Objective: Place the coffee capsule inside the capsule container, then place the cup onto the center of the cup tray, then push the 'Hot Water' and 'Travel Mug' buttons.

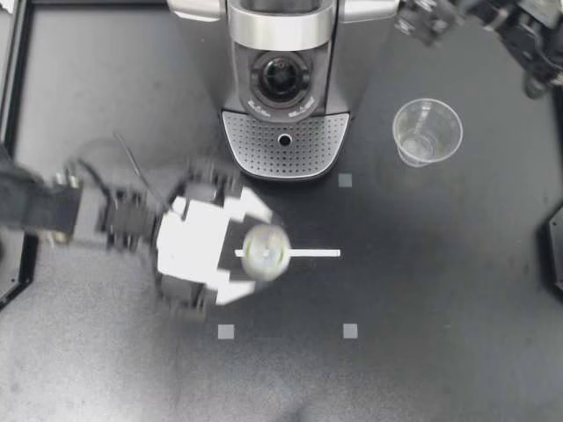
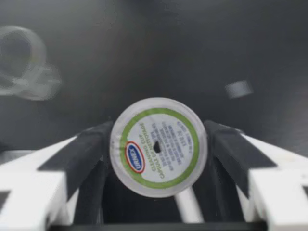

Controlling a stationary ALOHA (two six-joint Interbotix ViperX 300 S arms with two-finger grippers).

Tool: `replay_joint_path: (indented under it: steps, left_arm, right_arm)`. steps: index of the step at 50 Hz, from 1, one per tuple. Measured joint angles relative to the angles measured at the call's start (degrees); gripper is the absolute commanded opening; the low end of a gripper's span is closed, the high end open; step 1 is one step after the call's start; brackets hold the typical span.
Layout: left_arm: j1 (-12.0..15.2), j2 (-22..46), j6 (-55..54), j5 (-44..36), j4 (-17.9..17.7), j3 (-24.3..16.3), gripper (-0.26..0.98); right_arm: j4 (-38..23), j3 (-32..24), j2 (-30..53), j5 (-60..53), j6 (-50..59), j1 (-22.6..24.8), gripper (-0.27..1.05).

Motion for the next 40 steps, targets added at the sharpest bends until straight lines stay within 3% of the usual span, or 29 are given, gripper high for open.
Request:
replay_joint_path:
  steps: [9,16,40]
  left_arm:
    - [0.2,-1.8,-0.3,8.5,12.3,-6.5,0.45]
    - [0.2,-3.1,-1.1,11.7,19.3,-9.1,0.45]
    - [1.4,-3.7,-10.6,12.6,37.1,-8.8,0.45]
  right_arm:
    - [0.0,2.3,-2.5,0.1,0.1,0.0,0.07]
    - [-0.1,2.9,-3.5,0.4,0.1,0.0,0.07]
    - [-0.1,3.6,-3.6,0.4,0.0,0.1,0.07]
